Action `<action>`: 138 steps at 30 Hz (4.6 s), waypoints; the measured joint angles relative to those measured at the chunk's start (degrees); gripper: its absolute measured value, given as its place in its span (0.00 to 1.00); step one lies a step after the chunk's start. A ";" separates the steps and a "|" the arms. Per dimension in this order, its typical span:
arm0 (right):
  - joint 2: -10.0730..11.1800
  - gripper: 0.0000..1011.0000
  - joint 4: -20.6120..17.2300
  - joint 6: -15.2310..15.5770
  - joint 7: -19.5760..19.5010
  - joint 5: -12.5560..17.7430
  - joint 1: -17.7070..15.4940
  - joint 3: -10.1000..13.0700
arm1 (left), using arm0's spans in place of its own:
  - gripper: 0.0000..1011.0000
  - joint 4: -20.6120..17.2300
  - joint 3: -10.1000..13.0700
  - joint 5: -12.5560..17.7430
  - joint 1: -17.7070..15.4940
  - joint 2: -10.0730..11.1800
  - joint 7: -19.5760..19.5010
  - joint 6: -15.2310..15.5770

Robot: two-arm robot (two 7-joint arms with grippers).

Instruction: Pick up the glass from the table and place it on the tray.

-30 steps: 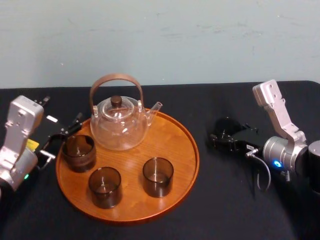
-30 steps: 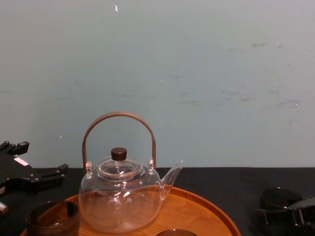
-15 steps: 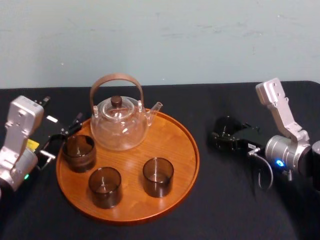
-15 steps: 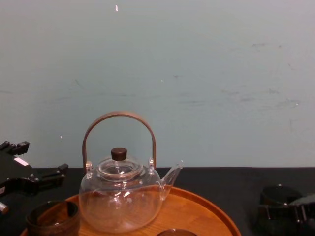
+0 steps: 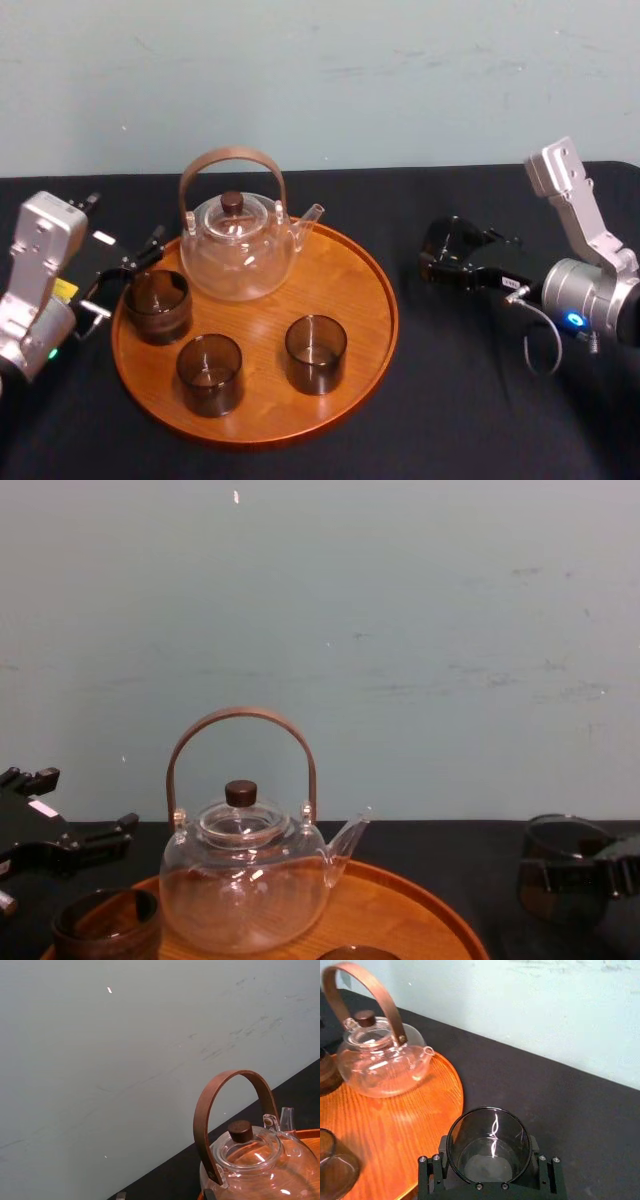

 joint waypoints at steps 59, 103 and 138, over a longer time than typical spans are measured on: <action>-7.01 0.90 14.63 -5.73 8.25 -3.22 12.93 -14.13 | 0.99 0.00 0.00 0.00 0.00 0.00 0.00 0.00; -10.28 0.90 22.26 -7.54 9.18 -4.83 14.93 -14.41 | 0.99 0.00 0.00 0.00 0.00 0.00 0.00 0.00; -8.08 0.99 18.62 -6.96 10.32 -3.28 13.06 -13.17 | 0.99 0.00 0.00 0.00 0.00 0.00 0.00 0.00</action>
